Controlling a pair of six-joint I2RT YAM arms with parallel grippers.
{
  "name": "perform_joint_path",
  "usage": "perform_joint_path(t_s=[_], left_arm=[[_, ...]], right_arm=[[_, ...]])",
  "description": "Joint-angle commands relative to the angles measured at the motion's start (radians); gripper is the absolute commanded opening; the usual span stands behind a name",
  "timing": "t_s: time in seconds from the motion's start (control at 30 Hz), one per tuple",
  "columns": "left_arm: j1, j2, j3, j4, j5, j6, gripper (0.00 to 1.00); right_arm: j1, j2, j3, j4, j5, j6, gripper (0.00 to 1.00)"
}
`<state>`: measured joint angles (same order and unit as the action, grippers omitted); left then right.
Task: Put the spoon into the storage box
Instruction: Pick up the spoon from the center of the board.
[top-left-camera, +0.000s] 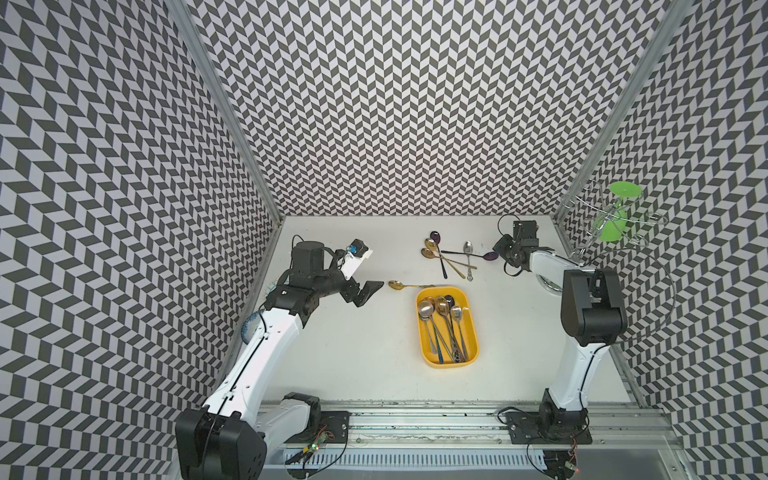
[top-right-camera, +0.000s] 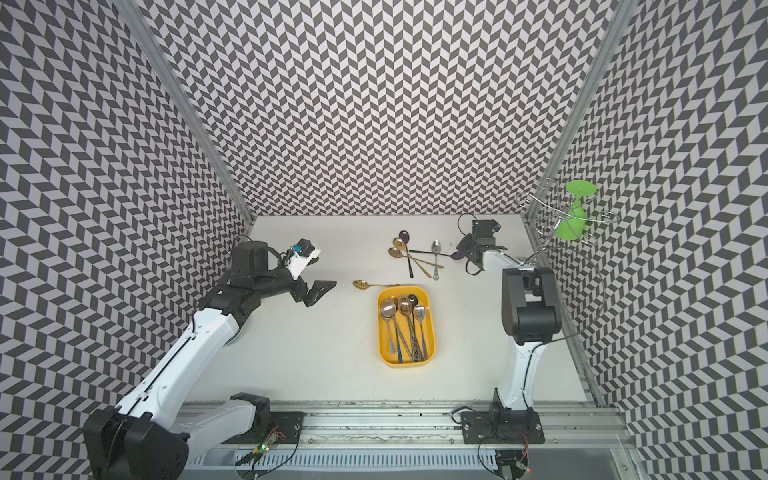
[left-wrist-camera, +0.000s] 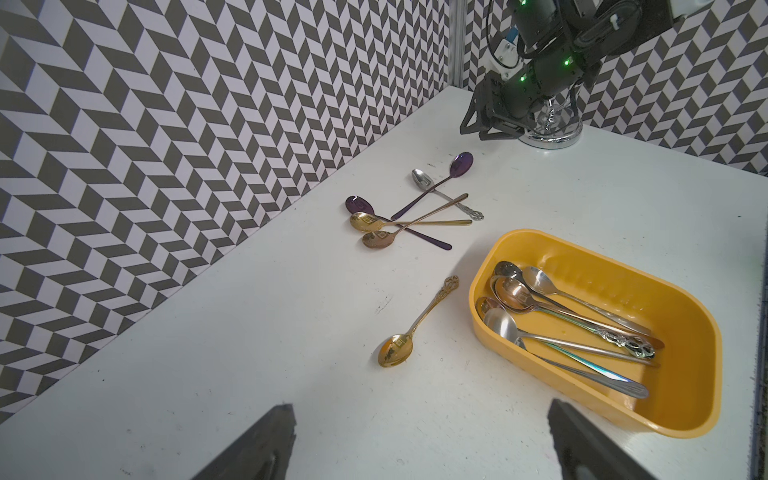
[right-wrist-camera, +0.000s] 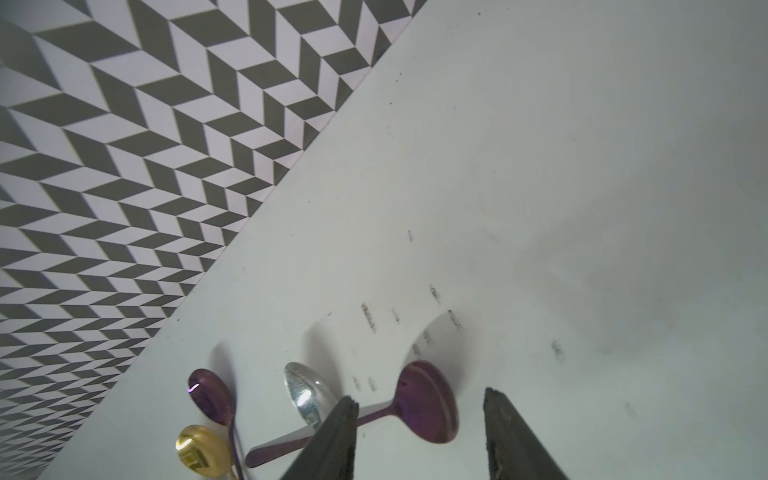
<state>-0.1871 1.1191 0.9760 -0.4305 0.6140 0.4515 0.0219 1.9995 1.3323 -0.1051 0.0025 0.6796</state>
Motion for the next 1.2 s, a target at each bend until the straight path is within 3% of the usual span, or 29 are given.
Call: perform_joint_path(t_s=[0.0,0.33,0.7,1.17], left_arm=[[0.006,0.001,0.015,-0.007,0.030,0.003,0.99],[0.009,0.005,-0.002,0.009,0.035,0.005,0.99],[0.012,0.001,0.013,-0.005,0.032,0.000,0.99],[0.023,-0.021,0.017,-0.017,0.058,0.012,0.99]], right_arm=[[-0.007,0.043,0.017,0.013,-0.040,-0.053,0.52],[-0.006,0.139,0.064,-0.009,-0.133,-0.072,0.49],[-0.005,0.087,0.020,0.018,-0.101,-0.104,0.00],[0.009,-0.208,0.012,-0.061,-0.165,-0.186,0.00]])
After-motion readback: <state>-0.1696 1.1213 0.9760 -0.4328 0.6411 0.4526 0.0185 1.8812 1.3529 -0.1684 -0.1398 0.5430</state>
